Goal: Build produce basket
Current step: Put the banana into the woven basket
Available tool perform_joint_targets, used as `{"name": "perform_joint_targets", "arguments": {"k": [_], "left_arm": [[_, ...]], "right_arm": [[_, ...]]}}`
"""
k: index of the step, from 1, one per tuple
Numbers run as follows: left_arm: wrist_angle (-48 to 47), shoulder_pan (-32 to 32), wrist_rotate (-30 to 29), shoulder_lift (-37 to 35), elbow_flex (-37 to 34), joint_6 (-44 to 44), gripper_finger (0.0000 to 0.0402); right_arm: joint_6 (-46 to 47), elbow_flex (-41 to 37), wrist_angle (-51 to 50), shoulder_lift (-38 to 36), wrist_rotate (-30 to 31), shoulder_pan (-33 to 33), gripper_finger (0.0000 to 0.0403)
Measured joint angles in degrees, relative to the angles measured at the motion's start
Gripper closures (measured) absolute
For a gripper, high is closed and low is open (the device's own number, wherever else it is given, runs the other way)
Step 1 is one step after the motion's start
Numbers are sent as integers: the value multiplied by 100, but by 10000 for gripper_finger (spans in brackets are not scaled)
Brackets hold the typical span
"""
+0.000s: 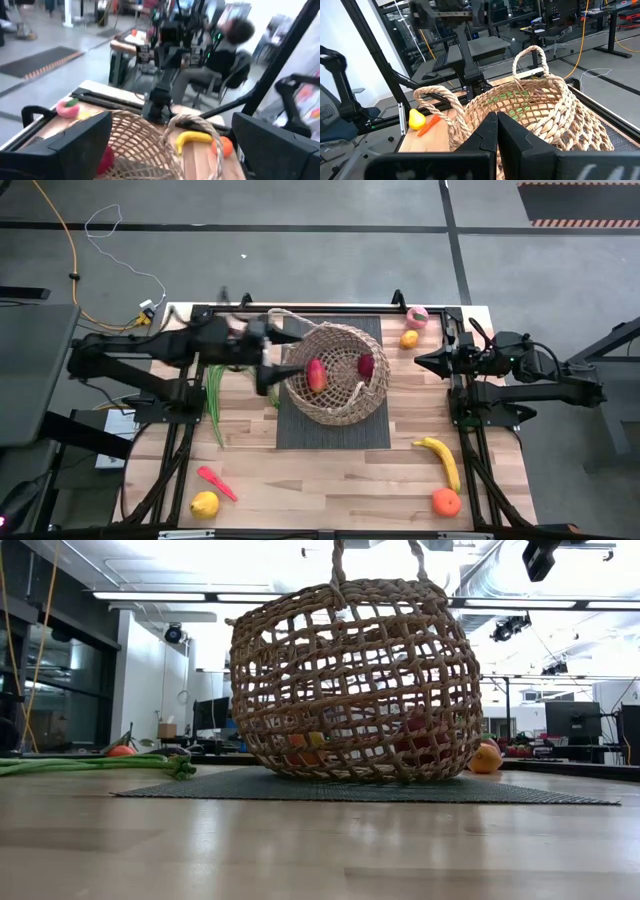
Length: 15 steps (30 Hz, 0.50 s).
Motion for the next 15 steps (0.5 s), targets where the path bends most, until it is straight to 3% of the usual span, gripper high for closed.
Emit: {"name": "perform_joint_targets", "arguments": {"k": [3,6,11,15], "left_arm": [[553,23,9,-870,-890,12,2],[449,121,-61,-1744,-1507,3,2],[-78,183,-508,-2773,-2060,134,2],[-62,196,-613,-3061,-2169,-99,3]], "right_arm": [[10,0,0,0,0,0,403],[41,0,-2,0,0,0,403],[42,0,-2,0,0,0,403],[44,0,0,0,0,0,403]]}}
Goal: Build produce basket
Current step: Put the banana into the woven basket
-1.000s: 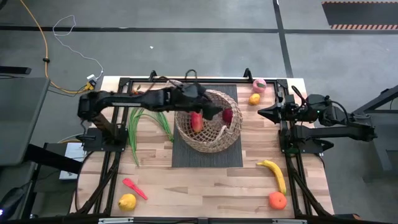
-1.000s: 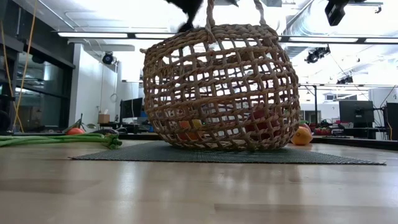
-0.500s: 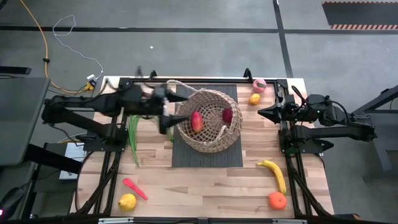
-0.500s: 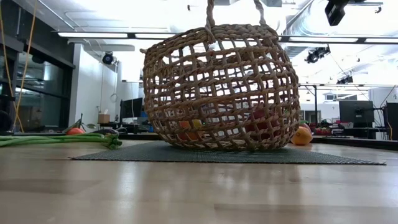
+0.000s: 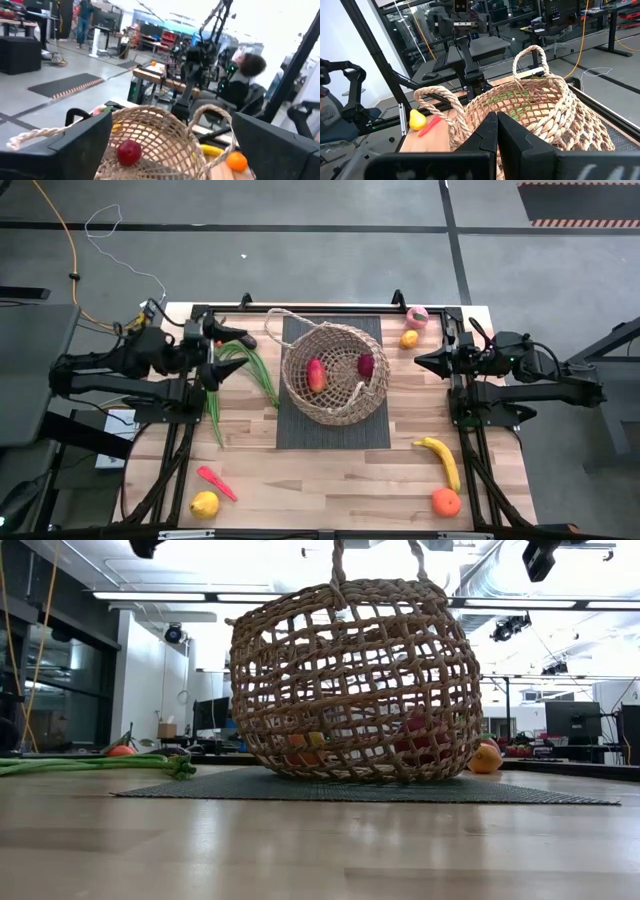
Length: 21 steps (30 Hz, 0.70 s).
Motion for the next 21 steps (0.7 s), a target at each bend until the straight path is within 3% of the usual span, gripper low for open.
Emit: {"name": "perform_joint_targets", "arguments": {"k": [5,8,12,18,21], "left_arm": [[130,-8,318,-98,0,329,8],[138,-7,466,-92,0,662,43],[138,-5,479,-92,0,881,148],[131,-7,492,-109,0,893,366],[140,-7,544,-116,0,782,384]], "right_arm": [[0,0,0,2,0,0,403],[0,0,0,4,0,0,403],[0,0,1,7,0,0,403],[12,0,2,7,-12,0,403],[98,0,1,7,-67,0,403]]}}
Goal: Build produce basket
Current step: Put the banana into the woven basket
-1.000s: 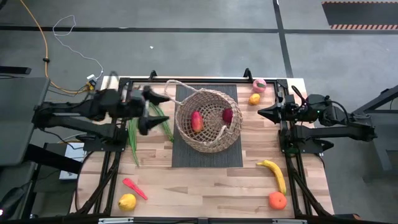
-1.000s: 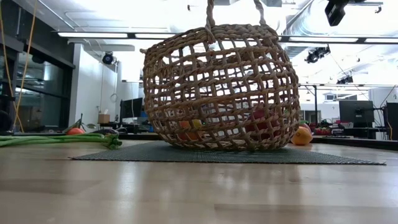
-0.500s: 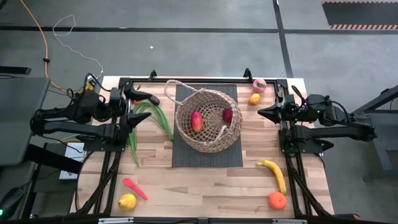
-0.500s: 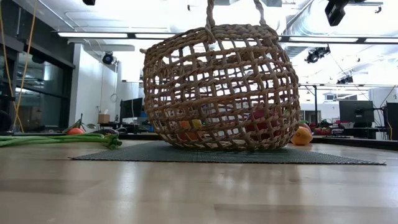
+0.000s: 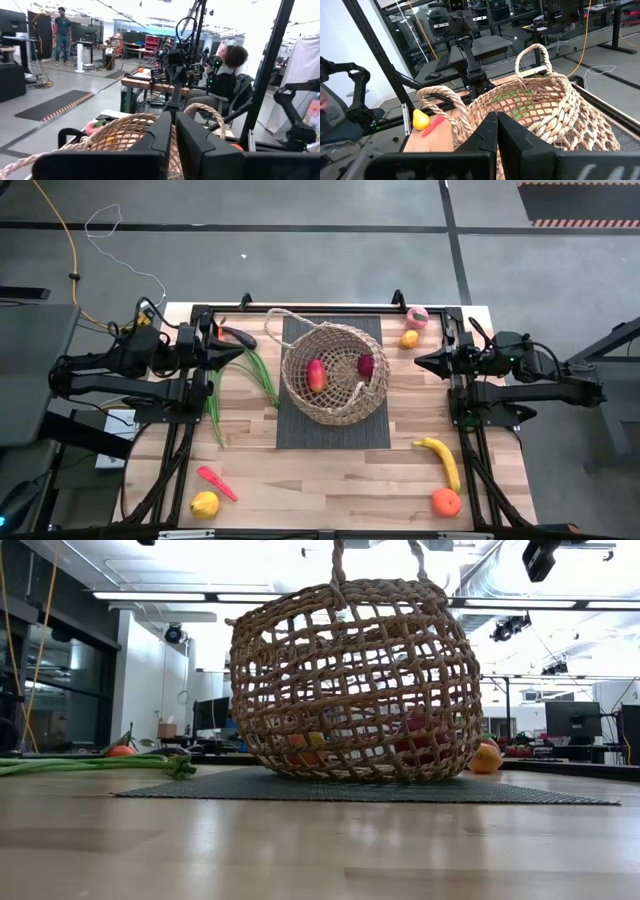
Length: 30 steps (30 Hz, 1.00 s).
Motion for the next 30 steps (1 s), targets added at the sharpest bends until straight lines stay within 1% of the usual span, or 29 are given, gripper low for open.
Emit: {"name": "perform_joint_targets", "arguments": {"k": [4,11,16,21,24,30], "left_arm": [[-4,0,83,-2,0,-34,398],[-15,0,313,8,0,-108,400],[-22,0,292,22,0,-377,400],[-24,7,263,20,0,-208,397],[-26,7,92,22,2,-279,395],[-117,4,41,5,2,-118,401]], "right_arm": [[-44,0,-1,0,-1,0,403],[-50,0,0,0,8,0,403],[-53,0,-1,0,16,0,403],[-53,0,0,0,21,0,403],[-53,0,-1,0,21,0,403],[-53,0,1,0,21,0,403]]}}
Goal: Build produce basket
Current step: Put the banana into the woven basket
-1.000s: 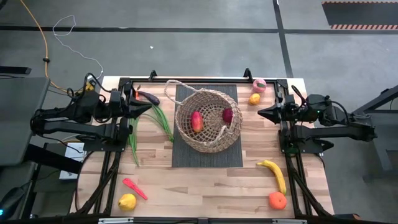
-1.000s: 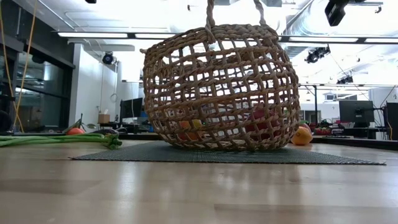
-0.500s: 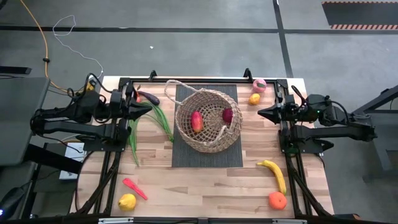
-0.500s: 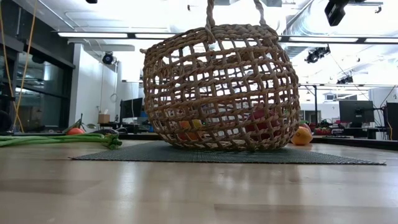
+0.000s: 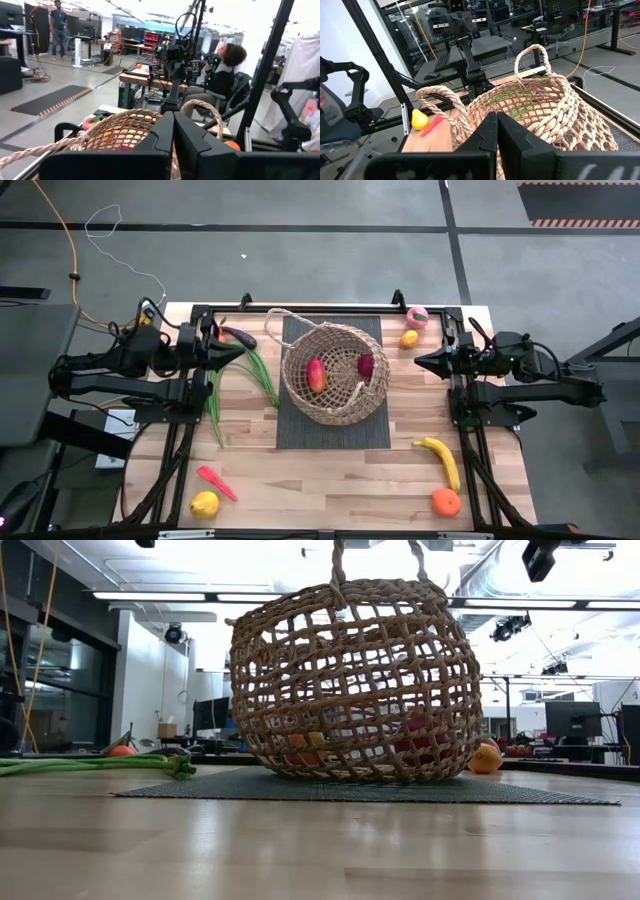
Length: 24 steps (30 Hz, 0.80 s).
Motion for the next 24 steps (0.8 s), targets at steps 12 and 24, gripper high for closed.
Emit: {"name": "perform_joint_targets", "arguments": {"k": [12,24], "left_arm": [[-97,-2,-49,-27,2,-220,401],[-185,-2,-68,-27,2,-389,401]], "right_arm": [[1166,28,601,321,239,0,390],[1512,1348,-2186,1360,391,0,120]]}}
